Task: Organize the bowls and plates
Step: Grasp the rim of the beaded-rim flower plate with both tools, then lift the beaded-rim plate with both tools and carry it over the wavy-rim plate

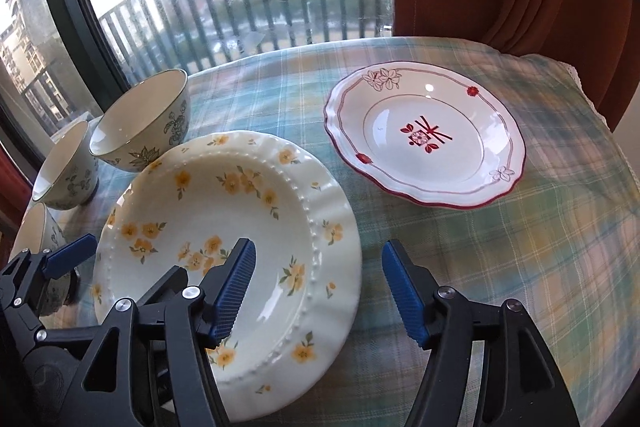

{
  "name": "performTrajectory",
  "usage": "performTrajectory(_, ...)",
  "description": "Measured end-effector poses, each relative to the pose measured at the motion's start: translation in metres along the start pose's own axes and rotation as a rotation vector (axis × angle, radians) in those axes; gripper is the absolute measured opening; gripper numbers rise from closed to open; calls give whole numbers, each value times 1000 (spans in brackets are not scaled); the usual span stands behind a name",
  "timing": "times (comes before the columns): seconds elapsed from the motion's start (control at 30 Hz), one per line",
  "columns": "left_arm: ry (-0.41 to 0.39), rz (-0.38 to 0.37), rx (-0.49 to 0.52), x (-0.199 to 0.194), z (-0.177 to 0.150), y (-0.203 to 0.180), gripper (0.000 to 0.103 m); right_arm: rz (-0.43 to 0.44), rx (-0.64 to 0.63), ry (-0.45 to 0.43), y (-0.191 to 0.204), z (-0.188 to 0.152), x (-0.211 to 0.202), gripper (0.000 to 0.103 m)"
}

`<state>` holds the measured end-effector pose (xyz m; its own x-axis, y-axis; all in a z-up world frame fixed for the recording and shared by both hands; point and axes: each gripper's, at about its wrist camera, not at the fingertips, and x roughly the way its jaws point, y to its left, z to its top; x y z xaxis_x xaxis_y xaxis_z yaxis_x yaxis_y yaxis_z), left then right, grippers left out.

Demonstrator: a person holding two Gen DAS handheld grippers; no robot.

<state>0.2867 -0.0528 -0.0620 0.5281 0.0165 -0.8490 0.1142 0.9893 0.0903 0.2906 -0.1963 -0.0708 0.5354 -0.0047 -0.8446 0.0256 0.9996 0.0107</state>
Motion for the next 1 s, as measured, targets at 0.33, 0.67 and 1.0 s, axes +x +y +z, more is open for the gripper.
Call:
performTrajectory(0.33, 3, 37, 53, 11, 3, -6, 97, 67, 51, 66, -4, -1, 23, 61)
performTrajectory(0.67, -5, 2, 91, 7, -2, -17, 97, 5, 44, 57, -9, -9, 12, 59)
performTrajectory(1.0, -10, -52, 164, -6, -12, -44, 94, -29, 105, 58, -43, -33, -7, 59)
